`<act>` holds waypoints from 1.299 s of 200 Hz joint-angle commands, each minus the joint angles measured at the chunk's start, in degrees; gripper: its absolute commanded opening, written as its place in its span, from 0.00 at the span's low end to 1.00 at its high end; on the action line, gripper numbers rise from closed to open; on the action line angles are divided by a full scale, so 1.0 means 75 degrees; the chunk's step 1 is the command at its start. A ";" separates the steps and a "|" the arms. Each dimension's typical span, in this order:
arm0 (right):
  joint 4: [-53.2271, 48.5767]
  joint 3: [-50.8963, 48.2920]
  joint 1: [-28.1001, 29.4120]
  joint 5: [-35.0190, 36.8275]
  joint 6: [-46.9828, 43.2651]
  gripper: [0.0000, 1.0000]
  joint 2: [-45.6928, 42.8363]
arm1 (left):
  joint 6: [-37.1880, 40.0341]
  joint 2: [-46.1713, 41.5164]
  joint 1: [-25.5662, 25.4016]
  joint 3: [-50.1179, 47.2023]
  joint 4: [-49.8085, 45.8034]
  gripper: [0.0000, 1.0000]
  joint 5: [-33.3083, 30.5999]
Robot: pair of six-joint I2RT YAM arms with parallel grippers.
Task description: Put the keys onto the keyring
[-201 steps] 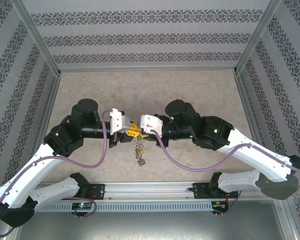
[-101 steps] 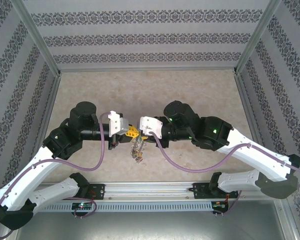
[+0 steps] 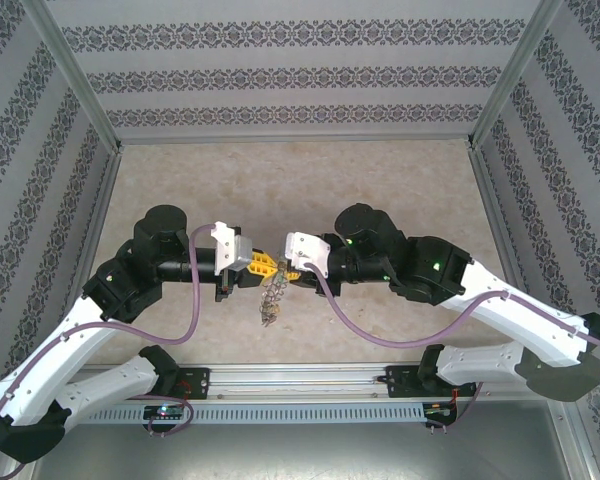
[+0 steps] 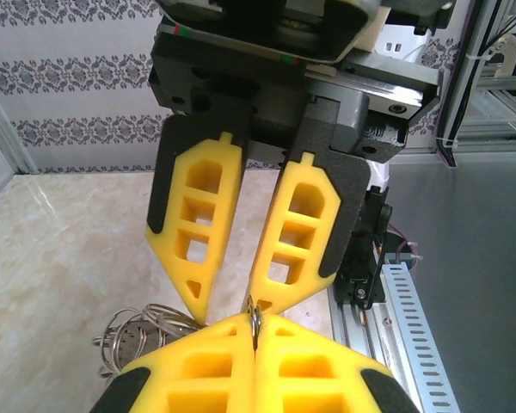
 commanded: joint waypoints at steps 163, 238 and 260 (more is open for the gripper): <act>0.0605 -0.0176 -0.0219 -0.0843 0.0305 0.30 -0.0523 | -0.0077 -0.0191 -0.0023 0.0024 0.0444 0.00 0.0223; 0.0938 -0.0221 -0.0384 -0.1304 0.0661 0.31 -0.0646 | -0.0056 -0.0255 -0.0027 -0.0024 0.0467 0.00 0.0166; 0.0982 -0.0190 -0.0435 -0.1578 0.0872 0.32 -0.0552 | -0.0066 -0.0261 -0.0024 -0.0062 0.0531 0.00 0.0159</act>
